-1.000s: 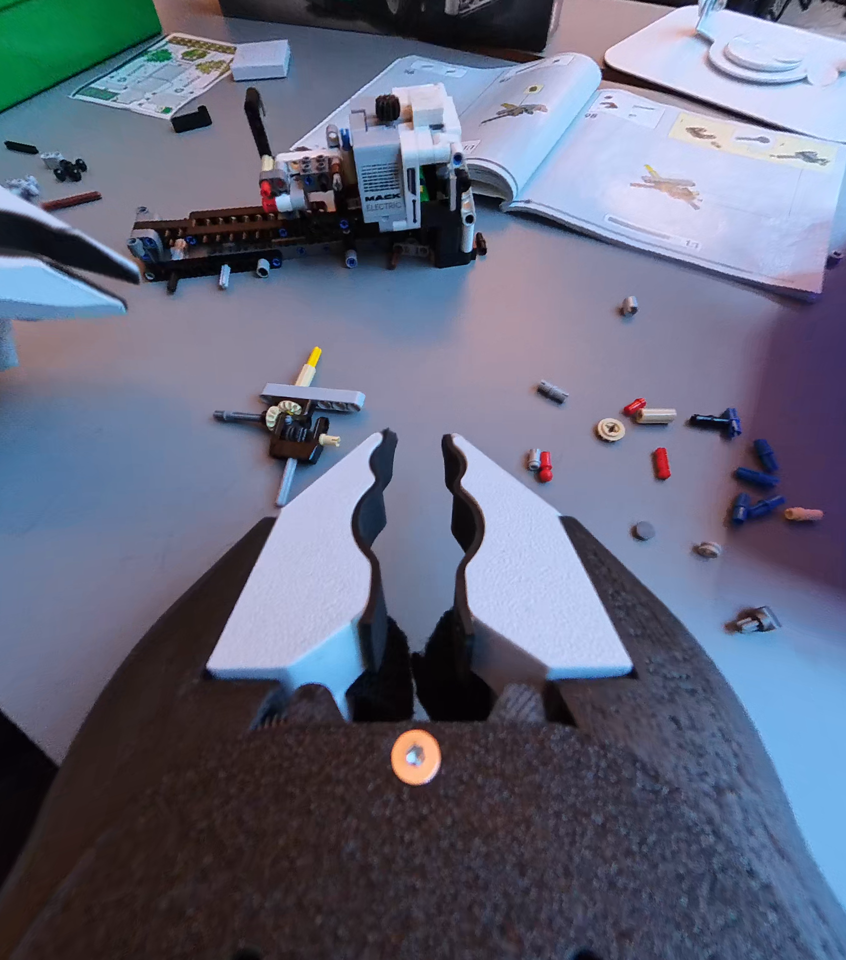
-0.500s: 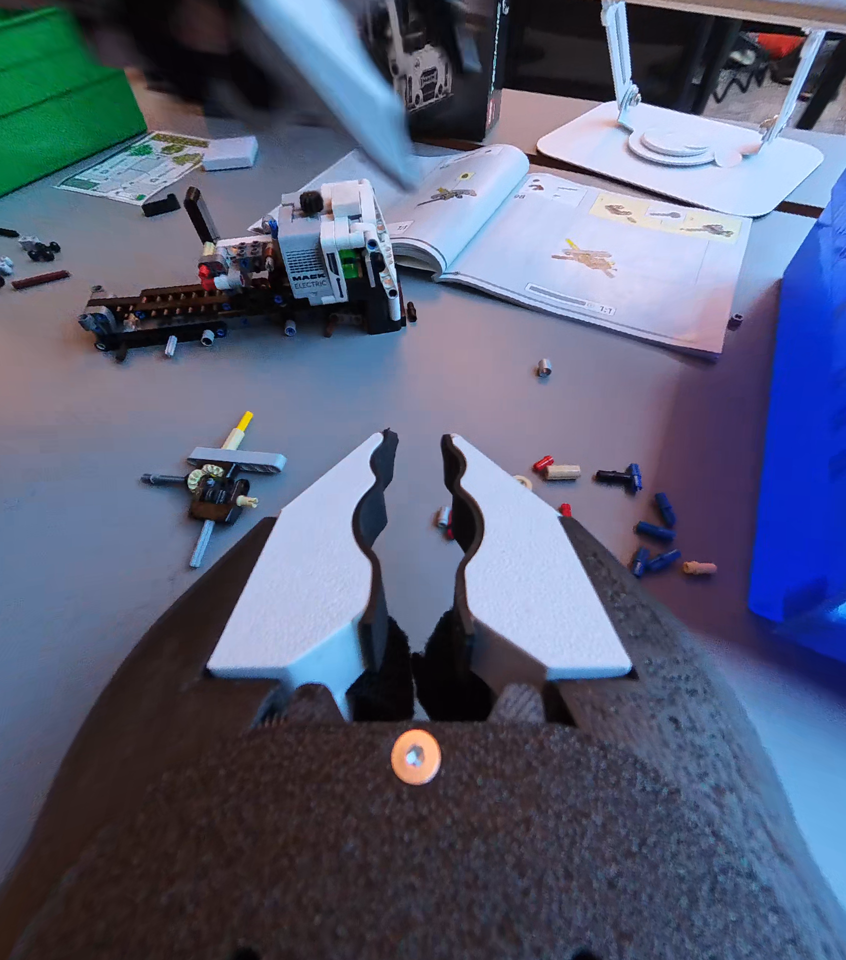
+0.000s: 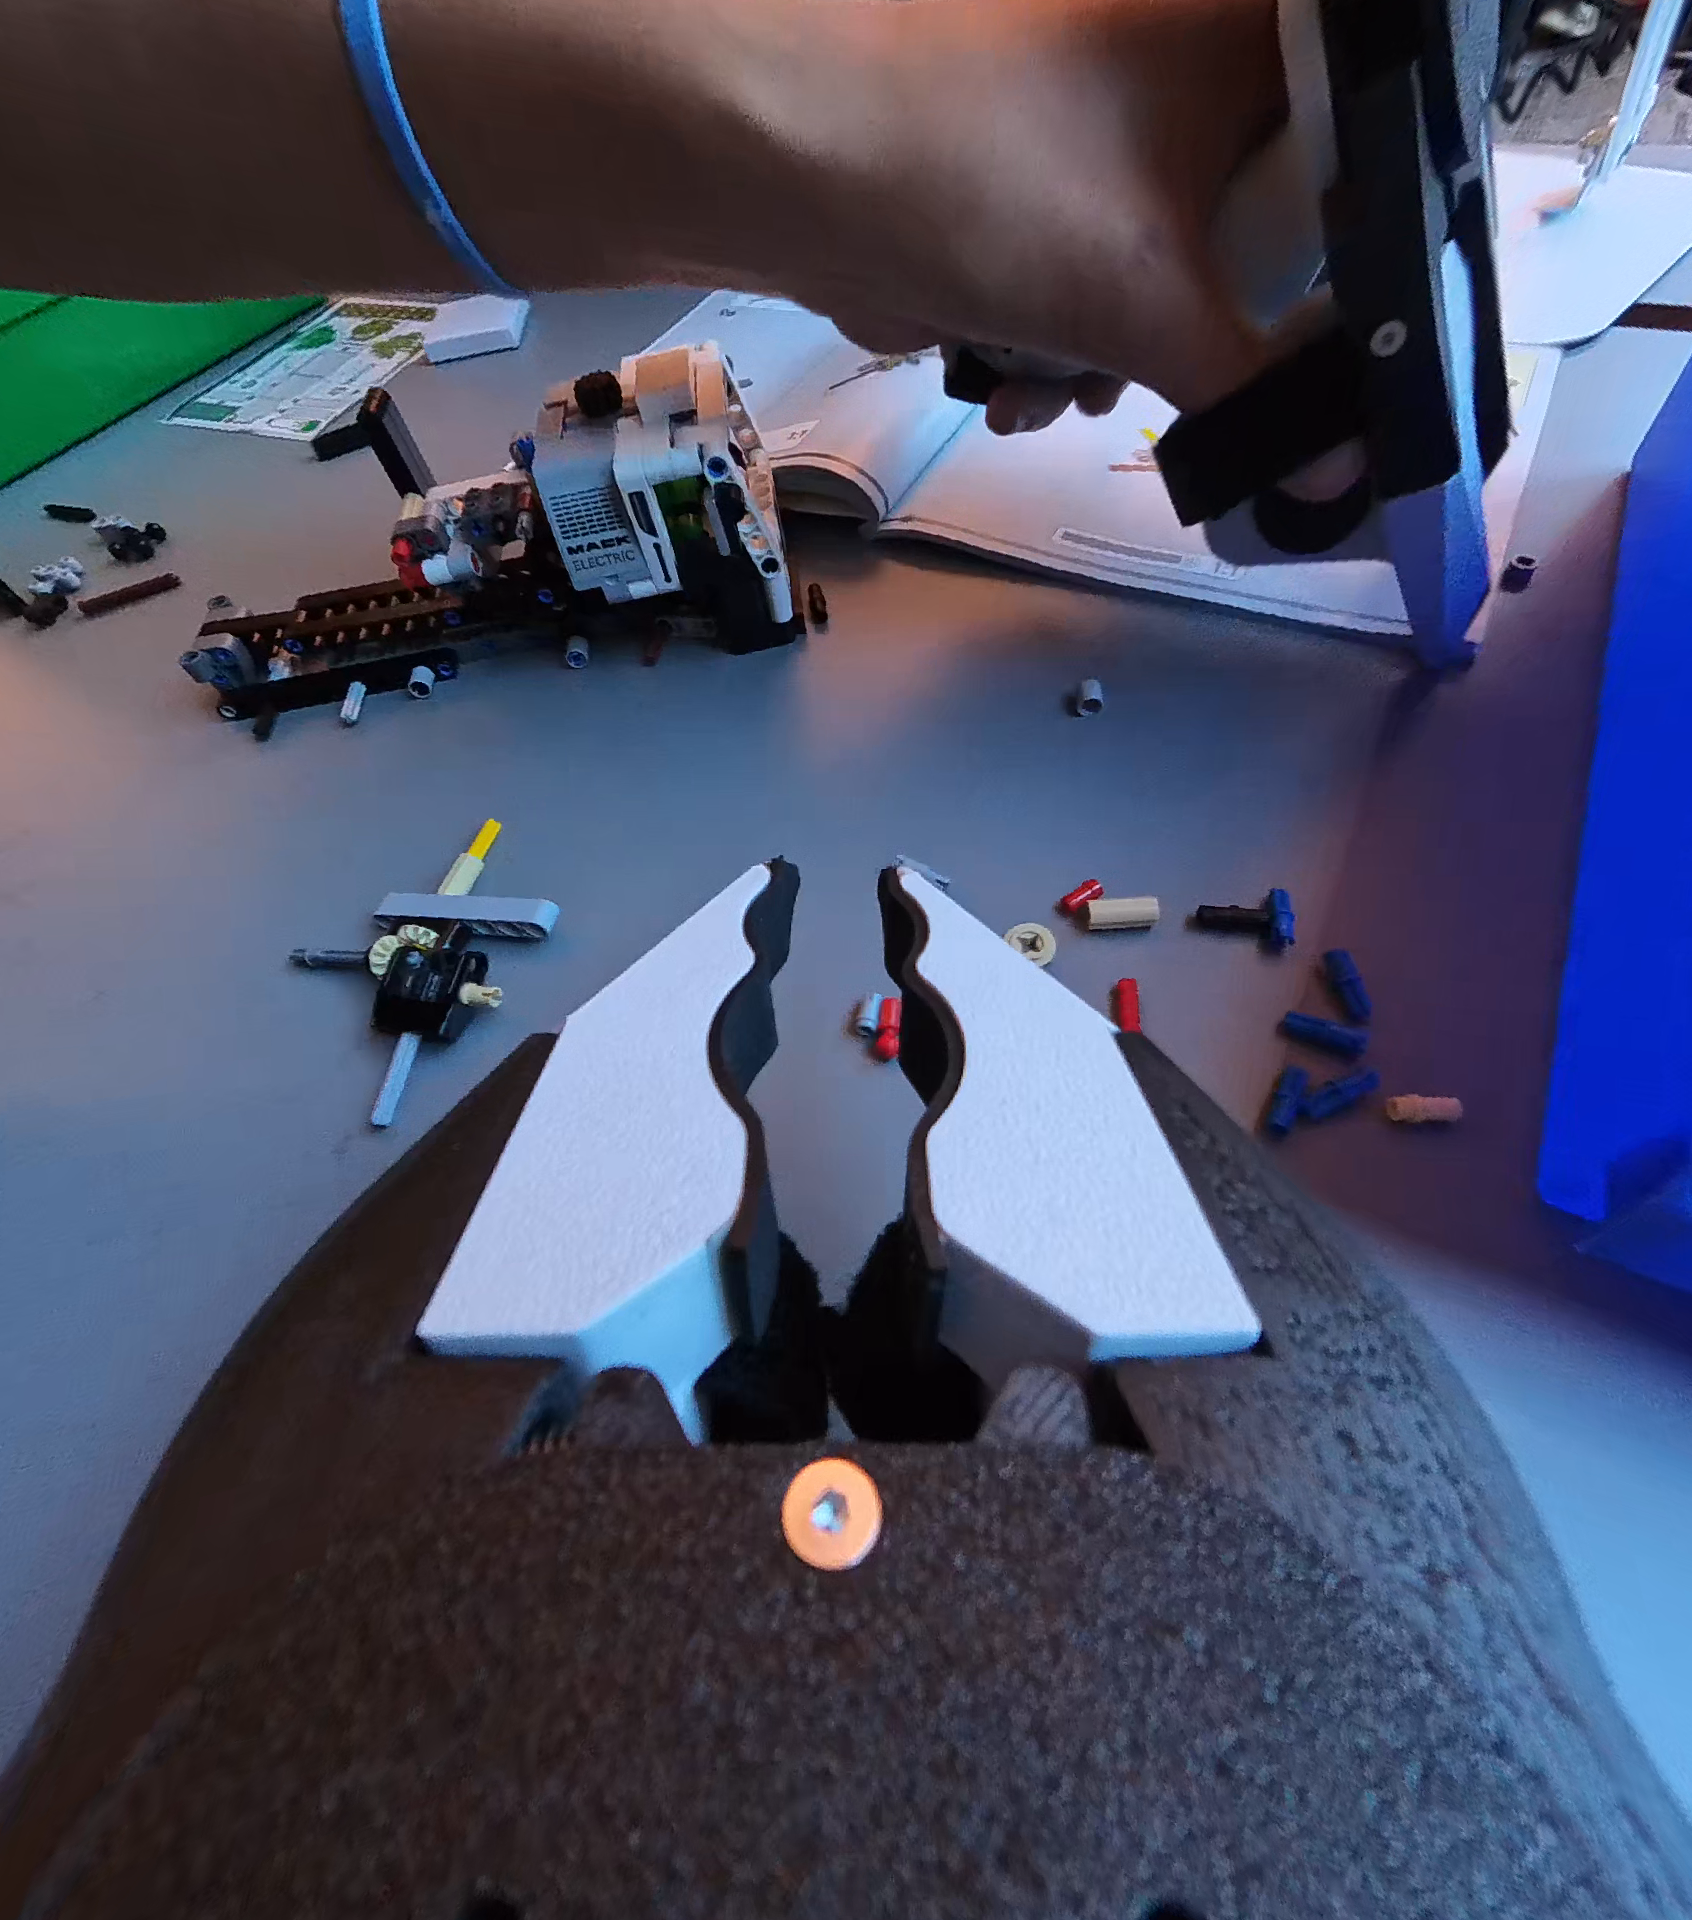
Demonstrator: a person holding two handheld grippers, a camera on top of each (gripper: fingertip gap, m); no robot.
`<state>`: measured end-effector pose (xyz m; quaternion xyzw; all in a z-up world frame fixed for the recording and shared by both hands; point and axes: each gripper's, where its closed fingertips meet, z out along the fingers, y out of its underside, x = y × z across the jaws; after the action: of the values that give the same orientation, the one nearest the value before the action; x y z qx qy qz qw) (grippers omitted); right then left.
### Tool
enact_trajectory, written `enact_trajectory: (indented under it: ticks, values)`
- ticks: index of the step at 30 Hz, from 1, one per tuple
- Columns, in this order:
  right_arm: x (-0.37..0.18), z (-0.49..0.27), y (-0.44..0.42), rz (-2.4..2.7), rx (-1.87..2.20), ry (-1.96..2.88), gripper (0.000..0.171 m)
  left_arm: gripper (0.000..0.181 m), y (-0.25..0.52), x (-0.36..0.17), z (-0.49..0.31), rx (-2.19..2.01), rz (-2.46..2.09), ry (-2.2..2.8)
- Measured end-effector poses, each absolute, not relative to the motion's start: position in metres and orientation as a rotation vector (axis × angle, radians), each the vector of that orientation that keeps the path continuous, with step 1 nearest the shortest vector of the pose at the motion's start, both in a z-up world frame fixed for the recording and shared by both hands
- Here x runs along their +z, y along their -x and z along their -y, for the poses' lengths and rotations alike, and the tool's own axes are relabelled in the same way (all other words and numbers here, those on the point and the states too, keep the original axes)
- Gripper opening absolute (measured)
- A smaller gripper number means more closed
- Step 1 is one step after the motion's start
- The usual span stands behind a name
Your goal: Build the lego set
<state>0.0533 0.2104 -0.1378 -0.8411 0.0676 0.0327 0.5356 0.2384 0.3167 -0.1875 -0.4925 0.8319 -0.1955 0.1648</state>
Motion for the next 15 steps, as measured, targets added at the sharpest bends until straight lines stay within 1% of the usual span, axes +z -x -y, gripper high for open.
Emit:
enact_trajectory:
  ticks: [1,5,15]
  values:
    - [-0.1382,-0.2103,-0.0543,-0.16,0.082,2.001,0.016,0.06,-0.2384,-0.1876,-0.3189,-0.55,-2.365,1.405]
    - [-0.1406,-0.2114,-0.0552,-0.148,0.106,2.004,0.016,0.061,-0.2345,-0.1852,-0.3239,-0.58,-2.353,1.44]
    - [-0.1438,-0.2119,-0.0556,-0.12,0.11,2.023,0.016,0.055,-0.2294,-0.1887,-0.3223,-0.599,-2.395,1.412]
